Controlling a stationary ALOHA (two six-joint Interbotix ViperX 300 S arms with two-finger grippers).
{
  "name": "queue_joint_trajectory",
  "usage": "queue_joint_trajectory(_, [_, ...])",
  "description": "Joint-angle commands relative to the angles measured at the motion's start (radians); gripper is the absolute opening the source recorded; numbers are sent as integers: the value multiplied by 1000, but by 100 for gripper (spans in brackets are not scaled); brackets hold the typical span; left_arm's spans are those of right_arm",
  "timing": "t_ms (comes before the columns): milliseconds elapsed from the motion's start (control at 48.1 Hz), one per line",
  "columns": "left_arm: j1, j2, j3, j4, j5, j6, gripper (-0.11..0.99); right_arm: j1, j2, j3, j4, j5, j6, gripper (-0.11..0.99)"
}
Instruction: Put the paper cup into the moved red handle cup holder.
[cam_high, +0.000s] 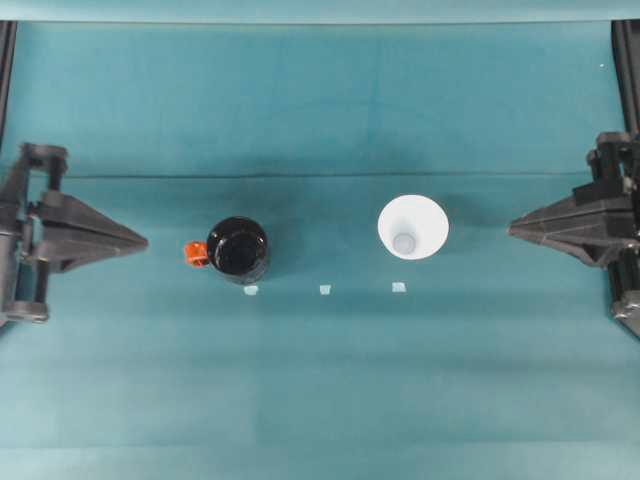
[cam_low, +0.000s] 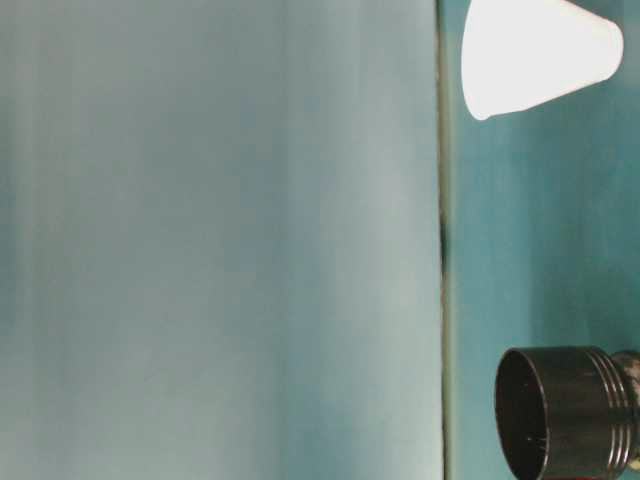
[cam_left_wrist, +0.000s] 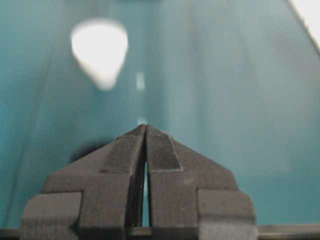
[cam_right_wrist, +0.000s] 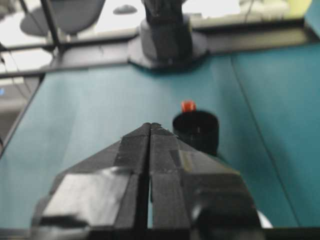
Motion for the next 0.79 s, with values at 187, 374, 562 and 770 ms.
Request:
queue_joint_trajectory(187, [25, 84, -97, 3, 245, -69, 3, 3, 5, -25, 2, 77, 49, -11])
queue_joint_trajectory(374, [25, 126, -106, 3, 252, -71, 3, 2, 5, -26, 3, 98, 55, -11])
queue_joint_trajectory(562, [40, 195, -127, 9, 296, -66, 3, -2, 5, -26, 3, 114, 57, -11])
queue_joint_trajectory(770, [67, 250, -152, 9, 316, -66, 3, -3, 5, -25, 3, 123, 58, -11])
